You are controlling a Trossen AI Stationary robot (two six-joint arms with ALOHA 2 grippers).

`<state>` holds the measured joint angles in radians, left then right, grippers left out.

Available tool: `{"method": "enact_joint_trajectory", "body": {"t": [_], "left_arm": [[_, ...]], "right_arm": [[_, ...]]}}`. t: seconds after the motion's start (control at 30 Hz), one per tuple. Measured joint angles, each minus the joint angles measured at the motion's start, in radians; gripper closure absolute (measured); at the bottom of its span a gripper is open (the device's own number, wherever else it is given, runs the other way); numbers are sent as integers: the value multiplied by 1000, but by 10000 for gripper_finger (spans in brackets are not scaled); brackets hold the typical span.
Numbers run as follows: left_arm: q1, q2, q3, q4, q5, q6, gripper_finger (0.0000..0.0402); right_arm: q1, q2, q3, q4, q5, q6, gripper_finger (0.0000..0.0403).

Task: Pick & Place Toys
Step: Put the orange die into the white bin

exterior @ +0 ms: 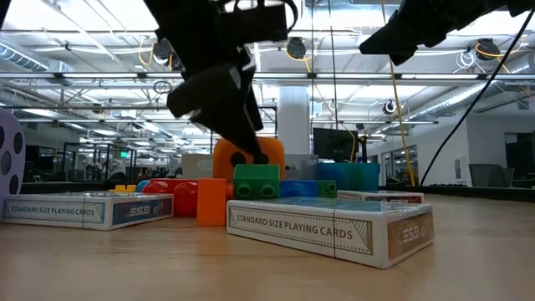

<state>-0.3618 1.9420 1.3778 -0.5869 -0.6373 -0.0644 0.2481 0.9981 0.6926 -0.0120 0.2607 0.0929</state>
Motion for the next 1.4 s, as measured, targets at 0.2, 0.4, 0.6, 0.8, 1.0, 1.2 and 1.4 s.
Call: {"method": "enact_joint_trajectory", "body": {"t": [0.2,0.4,0.6,0.8,1.0,1.2,1.4], "left_arm": [[2,-4,7,-18,-38,-57,80],[43,-3,-25,-27,10,-141,80],[76,-6,-78,30,40,-137,80],[97,-7,-124,93,16,-122,80],[98,-7,-141,95,23,-127,141],[99,-7,-142,95,26,-155,211],[97,-6,-142,96,8,-155,215]], "right_arm": [[0,0,-23,45,0,0,403],[0,0,-51,110,0,-26,403],[0,0,-52,110,0,-27,403],[0,0,-52,110,0,-27,403],[0,0,-52,109,0,-27,403],[0,0,-52,109,0,-26,403],[0,0,-52,109,0,-27,403]]}}
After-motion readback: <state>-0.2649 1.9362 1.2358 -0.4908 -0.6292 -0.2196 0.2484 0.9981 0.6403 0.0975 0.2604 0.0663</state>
